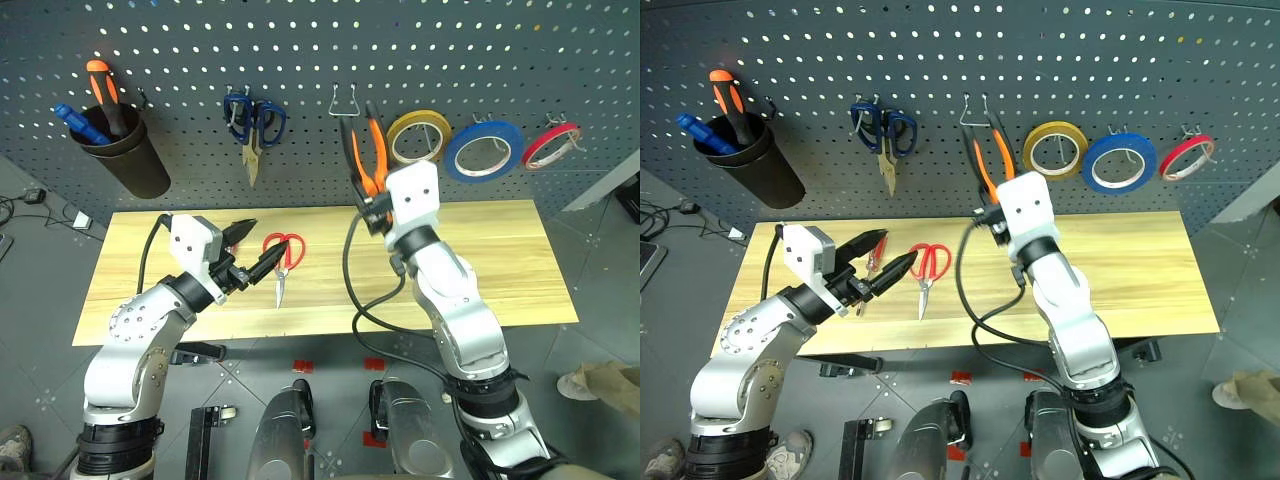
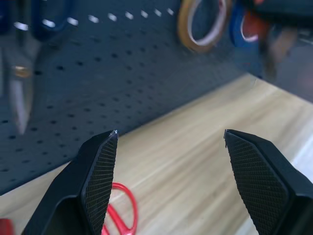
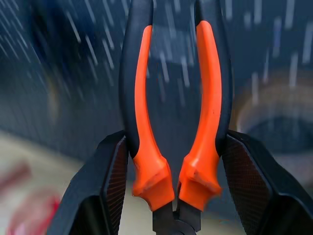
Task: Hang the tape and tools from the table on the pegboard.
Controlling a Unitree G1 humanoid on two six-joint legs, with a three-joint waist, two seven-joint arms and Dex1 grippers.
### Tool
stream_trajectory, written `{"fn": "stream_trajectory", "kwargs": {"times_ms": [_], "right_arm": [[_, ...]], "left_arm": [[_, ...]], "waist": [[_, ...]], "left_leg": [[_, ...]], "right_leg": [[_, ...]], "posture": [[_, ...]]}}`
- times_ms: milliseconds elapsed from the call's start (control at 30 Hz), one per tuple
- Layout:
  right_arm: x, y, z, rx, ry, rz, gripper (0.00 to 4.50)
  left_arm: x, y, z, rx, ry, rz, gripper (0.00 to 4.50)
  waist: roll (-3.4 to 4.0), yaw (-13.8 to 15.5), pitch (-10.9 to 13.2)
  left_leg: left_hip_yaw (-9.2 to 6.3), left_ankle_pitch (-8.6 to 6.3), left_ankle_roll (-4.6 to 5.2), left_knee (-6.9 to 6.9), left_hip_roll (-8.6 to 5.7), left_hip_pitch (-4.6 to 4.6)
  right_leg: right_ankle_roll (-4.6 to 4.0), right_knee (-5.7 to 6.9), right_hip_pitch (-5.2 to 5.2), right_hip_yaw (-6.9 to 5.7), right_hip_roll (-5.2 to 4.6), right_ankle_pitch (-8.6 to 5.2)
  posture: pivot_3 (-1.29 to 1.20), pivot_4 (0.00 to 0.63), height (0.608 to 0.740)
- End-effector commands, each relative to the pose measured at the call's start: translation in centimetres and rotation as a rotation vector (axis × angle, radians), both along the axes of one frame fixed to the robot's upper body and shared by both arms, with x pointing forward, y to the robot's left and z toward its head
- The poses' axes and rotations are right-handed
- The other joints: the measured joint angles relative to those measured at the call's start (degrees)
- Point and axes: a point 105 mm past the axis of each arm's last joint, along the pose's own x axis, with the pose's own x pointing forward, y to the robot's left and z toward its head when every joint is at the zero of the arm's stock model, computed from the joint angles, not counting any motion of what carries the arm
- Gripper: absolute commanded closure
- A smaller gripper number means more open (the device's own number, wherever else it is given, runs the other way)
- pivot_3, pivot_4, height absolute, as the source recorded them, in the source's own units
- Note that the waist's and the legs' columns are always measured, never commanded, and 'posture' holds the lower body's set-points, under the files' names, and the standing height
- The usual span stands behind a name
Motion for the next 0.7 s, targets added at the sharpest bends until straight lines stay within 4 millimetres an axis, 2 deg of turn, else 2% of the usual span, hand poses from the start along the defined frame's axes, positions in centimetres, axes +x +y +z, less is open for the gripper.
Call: {"fn": "stream_trajectory", "kwargs": {"times_ms": [33, 133, 233, 333, 533, 700], "right_arm": [[-0.8, 0.8, 5.9, 0.069, -0.254, 0.02, 1.94], [-0.1, 1.8, 8.3, 0.086, -0.353, 0.033, 1.94], [1.0, 3.1, 10.3, 0.092, -0.431, 0.04, 1.94], [1.9, 4.0, 11.3, 0.099, -0.474, 0.047, 1.94], [3.7, 4.9, 11.2, 0.084, -0.495, 0.041, 1.94], [5.7, 4.8, 9.9, 0.057, -0.46, 0.008, 1.94]], "left_arm": [[-0.4, -0.2, 1.0, 0.038, -0.013, -0.011, 0.84], [0.3, -0.2, 1.4, 0.04, -0.018, 0.019, 0.84], [1.2, -1.4, 2.3, 0.042, -0.036, 0.011, 0.84], [1.9, -2.7, 3.6, 0.035, -0.064, -0.015, 0.84], [3.4, -3.8, 5.0, 0.073, -0.086, -0.02, 0.84], [4.4, -3.7, 5.7, 0.077, -0.103, -0.01, 0.84]], "waist": [[-0.03, 0.05, 0.01], [-0.05, 0.08, 0.0], [-0.07, 0.24, 0.01], [-0.2, 0.25, 0.06], [-0.23, 0.33, 0.08], [-0.27, 0.31, 0.11]], "left_leg": [[0.01, 0.01, -0.02, 0.02, -0.01, 0.0], [0.02, 0.04, -0.06, 0.01, 0.0, 0.0], [0.04, 0.05, -0.07, 0.01, 0.0, -0.01], [0.12, 0.05, -0.06, 0.01, -0.02, -0.01], [0.19, 0.05, -0.07, -0.02, 0.01, -0.01], [0.27, 0.05, -0.07, -0.01, 0.04, -0.01]], "right_leg": [[-0.17, 0.0, 0.0, 0.0, 0.0, 0.1], [-0.2, 0.01, -0.01, -0.01, 0.0, 0.12], [-0.21, -0.02, 0.0, -0.02, 0.01, 0.11], [-0.21, -0.05, 0.01, 0.04, -0.01, 0.12], [-0.21, -0.07, -0.01, 0.05, -0.01, 0.11], [-0.22, -0.04, -0.05, 0.11, -0.01, 0.11]], "posture": [[-0.17, 0.323, 0.74], [-0.16, 0.32, 0.74], [-0.14, 0.317, 0.74], [-0.13, 0.317, 0.74], [-0.11, 0.324, 0.74], [-0.09, 0.333, 0.74]]}}
